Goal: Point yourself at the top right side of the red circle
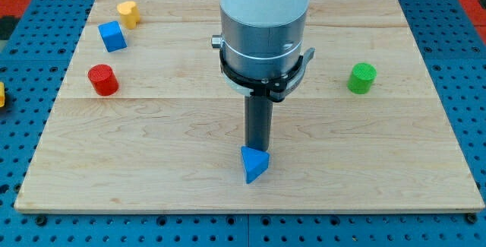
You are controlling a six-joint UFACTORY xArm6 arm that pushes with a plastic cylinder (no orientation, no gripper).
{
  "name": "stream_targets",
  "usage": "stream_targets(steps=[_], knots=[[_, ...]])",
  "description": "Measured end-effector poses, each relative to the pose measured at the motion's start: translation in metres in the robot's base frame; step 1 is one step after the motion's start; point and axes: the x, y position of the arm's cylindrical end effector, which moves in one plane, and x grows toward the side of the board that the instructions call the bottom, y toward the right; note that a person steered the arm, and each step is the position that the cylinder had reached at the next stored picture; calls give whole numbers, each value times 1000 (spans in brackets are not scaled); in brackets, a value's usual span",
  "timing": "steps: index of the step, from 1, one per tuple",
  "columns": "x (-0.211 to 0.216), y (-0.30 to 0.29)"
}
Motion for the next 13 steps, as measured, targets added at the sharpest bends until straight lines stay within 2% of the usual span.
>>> stream_targets(steps=[4,7,8,13], knots=[[-112,-59],[-156,-95],[-169,-105],[-169,-134]])
